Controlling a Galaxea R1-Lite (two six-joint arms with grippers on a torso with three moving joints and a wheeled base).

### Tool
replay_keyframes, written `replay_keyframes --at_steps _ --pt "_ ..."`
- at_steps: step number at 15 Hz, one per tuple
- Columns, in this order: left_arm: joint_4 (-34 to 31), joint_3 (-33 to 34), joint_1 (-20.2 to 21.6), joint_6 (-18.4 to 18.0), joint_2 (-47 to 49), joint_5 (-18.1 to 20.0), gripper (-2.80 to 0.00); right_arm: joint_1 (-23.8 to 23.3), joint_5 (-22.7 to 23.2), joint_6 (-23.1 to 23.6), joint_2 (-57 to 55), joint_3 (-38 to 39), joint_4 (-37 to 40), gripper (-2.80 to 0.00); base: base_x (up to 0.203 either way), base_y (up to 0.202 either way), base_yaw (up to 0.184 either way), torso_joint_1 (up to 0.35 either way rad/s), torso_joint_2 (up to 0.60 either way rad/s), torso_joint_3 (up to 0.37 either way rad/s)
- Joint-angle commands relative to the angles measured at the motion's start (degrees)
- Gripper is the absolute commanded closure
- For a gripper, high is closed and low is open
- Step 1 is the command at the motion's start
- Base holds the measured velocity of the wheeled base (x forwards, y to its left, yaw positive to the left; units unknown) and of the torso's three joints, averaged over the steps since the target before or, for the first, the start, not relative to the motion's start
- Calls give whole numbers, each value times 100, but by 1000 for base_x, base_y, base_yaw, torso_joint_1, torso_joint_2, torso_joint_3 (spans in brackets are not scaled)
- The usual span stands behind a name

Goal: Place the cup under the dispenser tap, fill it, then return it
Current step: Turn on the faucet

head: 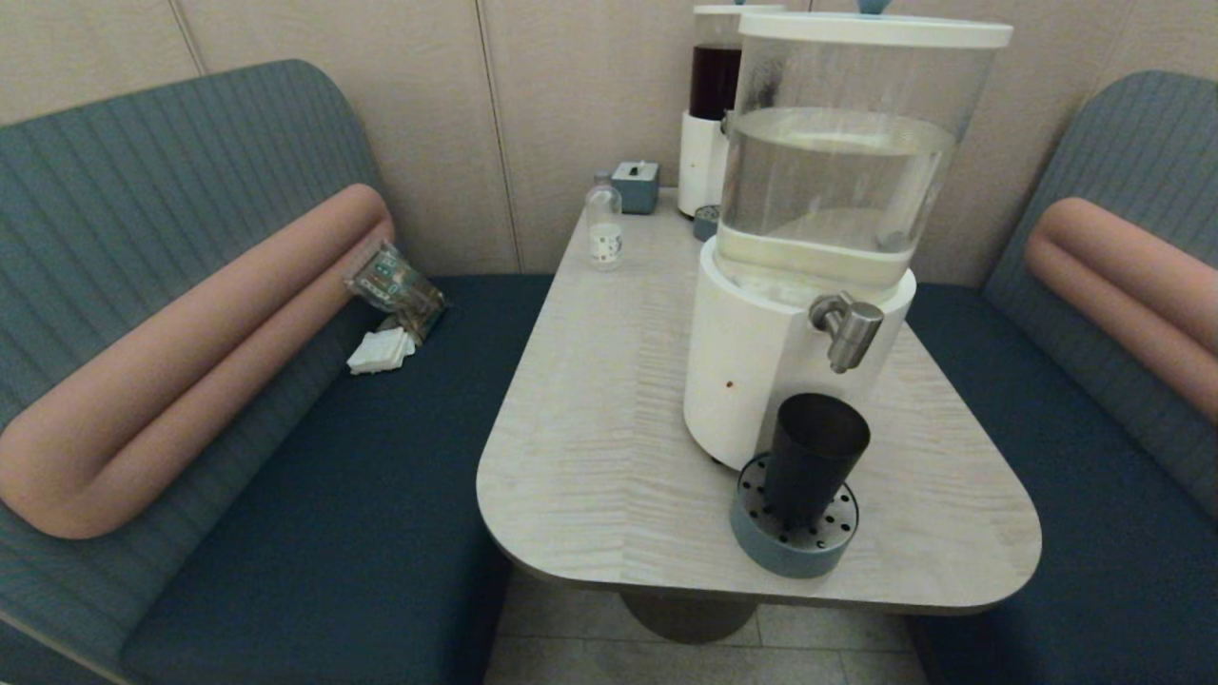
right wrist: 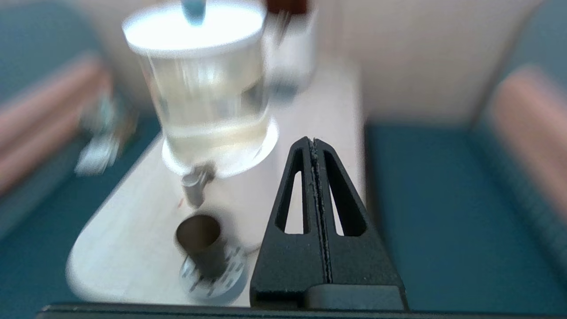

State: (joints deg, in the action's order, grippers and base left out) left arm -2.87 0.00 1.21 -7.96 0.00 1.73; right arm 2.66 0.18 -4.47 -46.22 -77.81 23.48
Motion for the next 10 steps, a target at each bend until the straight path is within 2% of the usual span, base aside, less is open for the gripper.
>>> replay_keyframes --at_steps 1,3,5,8,10 --pt "-3 0 2 4 18 3 0 226 155 -16 -2503 -1664 1287 0 0 0 0 0 0 0" --pt "-3 0 2 5 18 3 0 401 536 -38 -3646 -2653 2299 0 0 0 0 0 0 0" --pt "-3 0 2 5 18 3 0 513 1054 -58 -4520 -3054 2852 0 0 0 0 0 0 0" --pt "-3 0 2 2 18 3 0 604 1647 -71 -5236 -3231 2997 0 0 0 0 0 0 0" --pt "-3 0 2 5 18 3 0 590 1813 -71 -5346 -3233 2784 0 0 0 0 0 0 0"
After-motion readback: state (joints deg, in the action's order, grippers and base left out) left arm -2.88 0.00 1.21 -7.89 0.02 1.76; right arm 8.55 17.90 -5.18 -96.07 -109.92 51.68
